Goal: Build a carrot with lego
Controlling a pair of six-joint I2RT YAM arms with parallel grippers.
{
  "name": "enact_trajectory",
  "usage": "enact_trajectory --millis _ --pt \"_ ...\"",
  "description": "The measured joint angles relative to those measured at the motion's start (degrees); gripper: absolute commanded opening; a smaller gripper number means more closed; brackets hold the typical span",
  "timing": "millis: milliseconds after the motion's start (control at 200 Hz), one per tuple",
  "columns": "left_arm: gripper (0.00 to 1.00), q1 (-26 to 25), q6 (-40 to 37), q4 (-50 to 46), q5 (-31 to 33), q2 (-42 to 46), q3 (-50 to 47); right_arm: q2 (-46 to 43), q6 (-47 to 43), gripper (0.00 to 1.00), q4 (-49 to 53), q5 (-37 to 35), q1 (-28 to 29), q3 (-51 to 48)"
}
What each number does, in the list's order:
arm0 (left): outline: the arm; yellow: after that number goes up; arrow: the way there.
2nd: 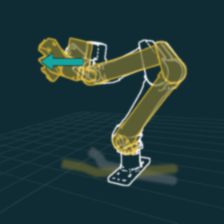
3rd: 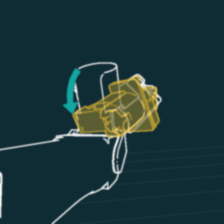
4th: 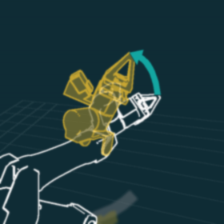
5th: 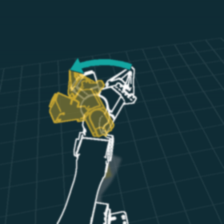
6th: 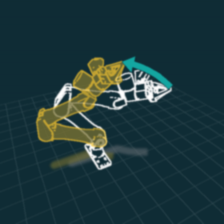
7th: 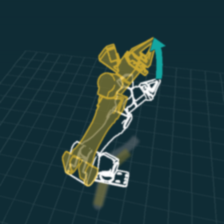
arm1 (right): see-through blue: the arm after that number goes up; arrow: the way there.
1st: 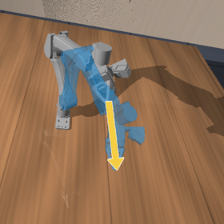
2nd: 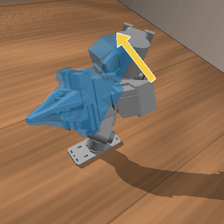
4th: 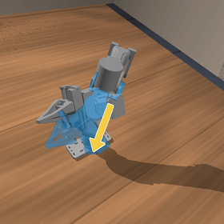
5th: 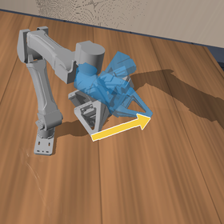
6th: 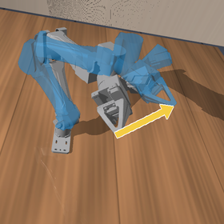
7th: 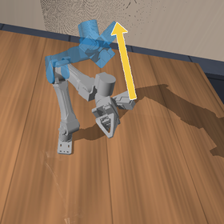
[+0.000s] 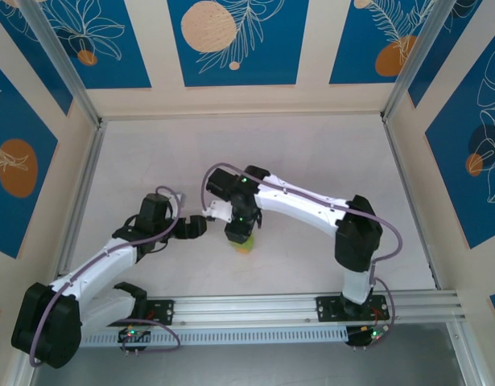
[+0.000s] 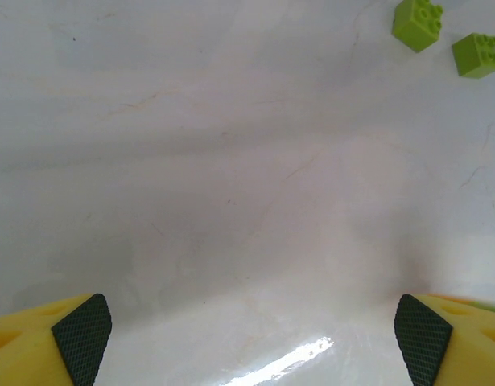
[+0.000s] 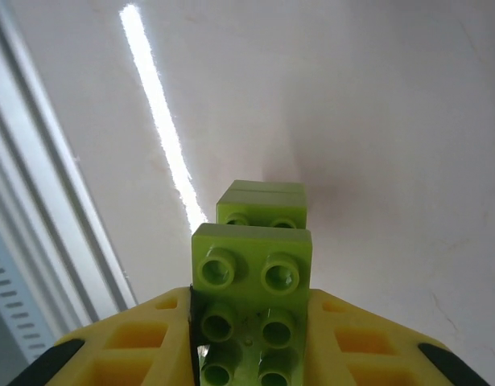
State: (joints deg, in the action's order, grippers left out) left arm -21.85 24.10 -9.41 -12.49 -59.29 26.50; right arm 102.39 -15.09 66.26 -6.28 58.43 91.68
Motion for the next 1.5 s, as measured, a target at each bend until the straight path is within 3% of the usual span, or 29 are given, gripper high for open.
enact_trajectory --millis 290,995,1140,1375,1500 --pt "0.94 0.00 -0.02 0.04 -0.17 -0.02 0.00 -0.59 -3.26 0.31 -3.23 2.51 3.13 -1.68" --pt "0.94 0.00 -0.02 0.87 -1.07 -0.02 0.00 2.95 -9.18 0.33 -4.76 2.38 3.39 -2.97" --pt "0.94 0.00 -0.02 0.87 -1.29 -0.02 0.00 3.06 -9.44 0.41 -4.48 2.23 3.37 -2.95" --pt "0.94 0.00 -0.04 1.07 -1.55 0.74 -0.20 3.04 -8.96 0.67 -3.91 2.64 2.78 -2.73" --pt "0.94 0.00 -0.04 1.31 -1.99 1.20 -0.22 1.51 -8.57 0.71 -4.00 3.34 2.12 -2.51"
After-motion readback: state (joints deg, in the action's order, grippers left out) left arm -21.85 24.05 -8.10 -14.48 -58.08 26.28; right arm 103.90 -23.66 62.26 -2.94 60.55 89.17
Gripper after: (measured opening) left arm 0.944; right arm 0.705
